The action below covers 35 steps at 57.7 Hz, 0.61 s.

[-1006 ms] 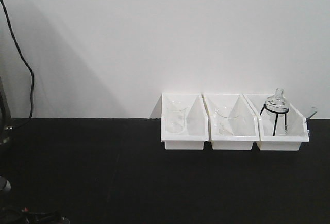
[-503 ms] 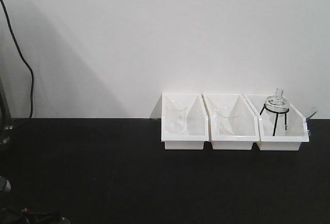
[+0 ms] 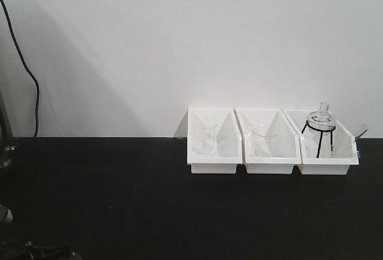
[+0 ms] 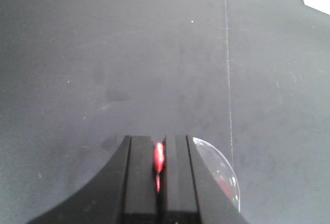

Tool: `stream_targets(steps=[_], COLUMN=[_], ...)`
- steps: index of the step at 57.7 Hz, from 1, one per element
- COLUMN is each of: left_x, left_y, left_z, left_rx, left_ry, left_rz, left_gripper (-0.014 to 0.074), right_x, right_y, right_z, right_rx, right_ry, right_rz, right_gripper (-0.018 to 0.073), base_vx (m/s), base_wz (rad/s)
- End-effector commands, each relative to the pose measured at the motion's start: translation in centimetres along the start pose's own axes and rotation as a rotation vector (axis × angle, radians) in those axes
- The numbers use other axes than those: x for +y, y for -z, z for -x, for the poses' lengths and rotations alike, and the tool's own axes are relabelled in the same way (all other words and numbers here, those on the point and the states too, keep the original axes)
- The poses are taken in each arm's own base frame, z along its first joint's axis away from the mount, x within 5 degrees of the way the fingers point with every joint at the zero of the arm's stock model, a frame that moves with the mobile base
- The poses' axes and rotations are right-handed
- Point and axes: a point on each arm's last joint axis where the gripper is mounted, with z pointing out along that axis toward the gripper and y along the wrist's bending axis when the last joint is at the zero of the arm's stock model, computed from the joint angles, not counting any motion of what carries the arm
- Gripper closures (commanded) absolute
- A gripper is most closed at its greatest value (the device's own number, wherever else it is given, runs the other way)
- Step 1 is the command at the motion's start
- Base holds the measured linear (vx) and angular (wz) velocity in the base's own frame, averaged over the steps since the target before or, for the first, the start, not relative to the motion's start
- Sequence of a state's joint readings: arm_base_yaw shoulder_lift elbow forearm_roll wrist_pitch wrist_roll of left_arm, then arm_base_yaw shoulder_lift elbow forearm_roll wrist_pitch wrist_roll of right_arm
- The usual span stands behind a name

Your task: Sort red and green spoons into left cabinet

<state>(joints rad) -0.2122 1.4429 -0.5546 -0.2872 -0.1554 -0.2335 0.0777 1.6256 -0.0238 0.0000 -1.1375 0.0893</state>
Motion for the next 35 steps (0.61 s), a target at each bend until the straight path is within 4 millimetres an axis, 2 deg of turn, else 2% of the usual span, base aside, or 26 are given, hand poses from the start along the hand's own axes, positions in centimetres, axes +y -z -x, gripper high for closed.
stream_targets(steps=[1,35], left_x=[-0.96,-0.96], left_y=[0.63,0.62], left_z=[1.7,1.67], left_rx=[-0.103,-0.099], left_ry=[-0.007,-0.007], left_rz=[-0.046,-0.045], left_gripper=[0.0603,0.0603], right_x=[0.32,0.64], right_y=[0.0,-0.19], right_z=[2.53,2.72], right_rx=[-0.24,-0.247], right_ry=[0.012,0.025], right_rz=[0.03,0.063], right_gripper=[0.0278,0.0278], base_vx=[0.0,0.0], base_wz=[0.0,0.0])
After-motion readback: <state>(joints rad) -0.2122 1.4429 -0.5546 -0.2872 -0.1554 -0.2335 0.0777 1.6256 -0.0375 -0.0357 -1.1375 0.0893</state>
